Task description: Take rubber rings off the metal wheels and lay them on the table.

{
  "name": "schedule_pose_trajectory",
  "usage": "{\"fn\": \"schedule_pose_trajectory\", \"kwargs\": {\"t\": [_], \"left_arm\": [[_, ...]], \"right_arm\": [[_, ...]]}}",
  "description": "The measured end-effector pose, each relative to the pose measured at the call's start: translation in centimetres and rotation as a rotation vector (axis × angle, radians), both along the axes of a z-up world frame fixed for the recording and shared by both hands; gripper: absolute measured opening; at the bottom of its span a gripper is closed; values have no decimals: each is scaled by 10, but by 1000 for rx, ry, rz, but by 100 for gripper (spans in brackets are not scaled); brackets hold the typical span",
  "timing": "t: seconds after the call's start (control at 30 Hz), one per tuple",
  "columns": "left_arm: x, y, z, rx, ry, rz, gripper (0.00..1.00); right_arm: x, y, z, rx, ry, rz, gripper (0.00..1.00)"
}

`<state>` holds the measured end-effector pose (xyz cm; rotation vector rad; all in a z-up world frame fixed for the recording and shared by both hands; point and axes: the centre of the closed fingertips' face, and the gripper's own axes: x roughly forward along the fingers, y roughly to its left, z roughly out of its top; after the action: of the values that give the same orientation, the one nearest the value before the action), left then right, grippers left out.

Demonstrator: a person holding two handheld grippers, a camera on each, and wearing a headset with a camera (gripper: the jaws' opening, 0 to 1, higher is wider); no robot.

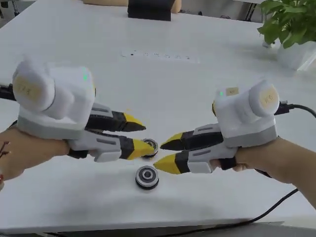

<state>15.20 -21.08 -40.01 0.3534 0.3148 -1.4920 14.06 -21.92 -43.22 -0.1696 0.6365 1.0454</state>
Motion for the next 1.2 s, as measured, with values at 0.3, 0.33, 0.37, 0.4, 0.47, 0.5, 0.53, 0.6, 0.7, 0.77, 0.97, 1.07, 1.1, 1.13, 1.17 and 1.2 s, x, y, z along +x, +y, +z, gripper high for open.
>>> {"fn": "schedule_pose_trajectory", "kwargs": {"t": [0.3,0.33,0.37,0.4,0.47,0.5,0.53,0.6,0.7,0.77,0.97,1.07,1.1,1.13,1.17,1.2], "left_arm": [[-19,-2,-35,95,20,-67,22],[-20,-2,-38,105,20,-72,22],[-22,-2,-40,113,18,-79,22],[-23,-3,-42,119,17,-81,21],[-24,-3,-46,131,20,-87,21],[-24,-3,-49,140,19,-88,20],[-24,-3,-50,145,19,-90,20],[-26,-4,-52,154,24,-87,19],[-26,-6,-56,171,16,-95,17],[-26,-6,-58,178,21,-93,17],[-28,-5,-59,185,15,-107,14],[-31,-3,-60,184,-17,-136,14],[-31,-4,-60,183,-15,-136,14],[-31,-4,-60,181,-12,-135,14],[-31,-4,-60,179,-11,-136,14],[-31,-3,-60,176,-12,-140,14]], "right_arm": [[-7,-5,-17,-18,48,3,23],[-8,-5,-20,-26,55,7,23],[-9,-6,-23,-32,59,9,22],[-9,-6,-25,-36,62,11,22],[-10,-7,-27,-40,68,12,21],[-11,-6,-28,-43,72,15,21],[-12,-5,-29,-44,73,18,21],[-12,-2,-30,-42,75,38,20],[-10,-1,-35,-69,81,49,20],[-9,0,-35,-76,74,55,20],[-13,2,-34,-114,62,115,19],[-17,2,-34,-138,55,147,19],[-19,3,-34,-146,51,158,19],[-20,3,-35,-151,51,163,19],[-21,4,-35,-155,51,170,19],[-22,4,-36,-157,49,178,19]]}}
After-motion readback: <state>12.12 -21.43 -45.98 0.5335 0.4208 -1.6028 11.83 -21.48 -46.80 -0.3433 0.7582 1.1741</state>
